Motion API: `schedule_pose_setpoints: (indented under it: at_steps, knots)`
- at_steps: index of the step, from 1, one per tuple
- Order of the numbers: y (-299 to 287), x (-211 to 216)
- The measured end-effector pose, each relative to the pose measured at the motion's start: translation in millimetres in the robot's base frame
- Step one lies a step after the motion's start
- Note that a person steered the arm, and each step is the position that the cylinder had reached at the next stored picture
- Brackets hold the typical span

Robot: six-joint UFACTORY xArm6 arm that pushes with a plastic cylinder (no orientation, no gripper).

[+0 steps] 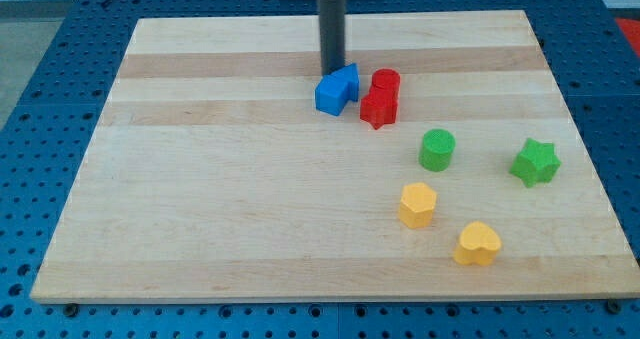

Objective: Push the blue cube slightly right

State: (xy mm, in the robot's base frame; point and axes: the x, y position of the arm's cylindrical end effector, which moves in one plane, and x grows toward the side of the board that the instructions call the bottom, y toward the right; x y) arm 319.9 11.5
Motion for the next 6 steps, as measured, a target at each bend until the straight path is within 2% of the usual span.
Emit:
schedule_pose_setpoints:
  at_steps: [3, 4, 5, 6]
  knots:
    - [13.6, 5.5]
    - [-10.1, -16.3]
    - [-58.9, -21.1]
    - [-71.8, -5.5]
